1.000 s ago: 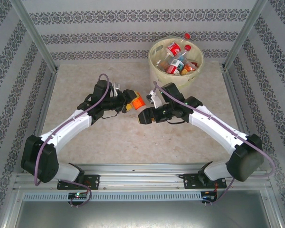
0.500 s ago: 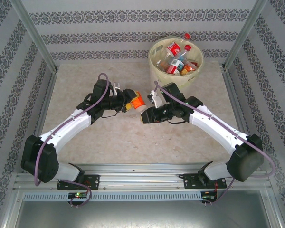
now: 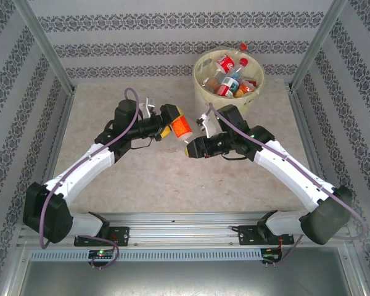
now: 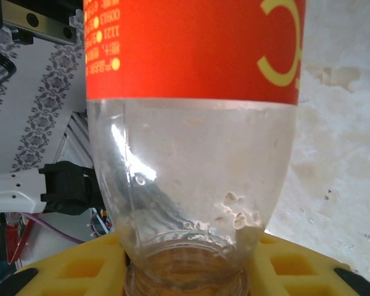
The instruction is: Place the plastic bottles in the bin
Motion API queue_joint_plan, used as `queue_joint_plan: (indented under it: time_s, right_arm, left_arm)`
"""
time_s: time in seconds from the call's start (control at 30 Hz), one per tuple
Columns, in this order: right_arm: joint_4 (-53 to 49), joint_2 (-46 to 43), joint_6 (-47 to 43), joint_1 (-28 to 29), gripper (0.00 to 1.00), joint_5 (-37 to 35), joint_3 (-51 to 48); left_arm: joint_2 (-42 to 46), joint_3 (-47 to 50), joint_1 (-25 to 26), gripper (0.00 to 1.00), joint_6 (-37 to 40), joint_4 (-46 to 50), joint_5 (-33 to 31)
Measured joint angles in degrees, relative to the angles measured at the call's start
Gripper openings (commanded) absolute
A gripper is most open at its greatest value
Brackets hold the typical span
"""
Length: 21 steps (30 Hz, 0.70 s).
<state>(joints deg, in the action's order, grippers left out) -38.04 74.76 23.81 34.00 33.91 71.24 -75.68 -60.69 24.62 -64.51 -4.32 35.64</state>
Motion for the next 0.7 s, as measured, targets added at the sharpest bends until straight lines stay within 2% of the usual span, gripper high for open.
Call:
queue_joint_plan:
  time_s: [0.13, 0.33, 0.57, 0.7]
  right_arm:
    - [-3.41, -1.51, -0.07, -1.86, 0.33, -2.01, 5.81]
    - [-10.10, -2.67, -1.77, -7.06, 0.34, -5.40, 16.72]
    - [-21.79, 1.44, -6.84, -15.61, 0.35, -11.15, 33.77]
    - [-27.08, 6.93, -7.74, -20.24, 0.36, -13.88, 41.59]
  left_arm:
    - [5.35, -0.11, 0.02, 1.00, 4.94, -3.93, -0.09]
    - [12.28, -1.62, 0.02, 1.00, 13.88, -3.28, -0.26]
    - [15.80, -4.42, 0.00, 1.00, 24.11, 6.99, -1.31]
    - [16.94, -4.61, 0.02, 1.00, 26.91, 10.60, -2.05]
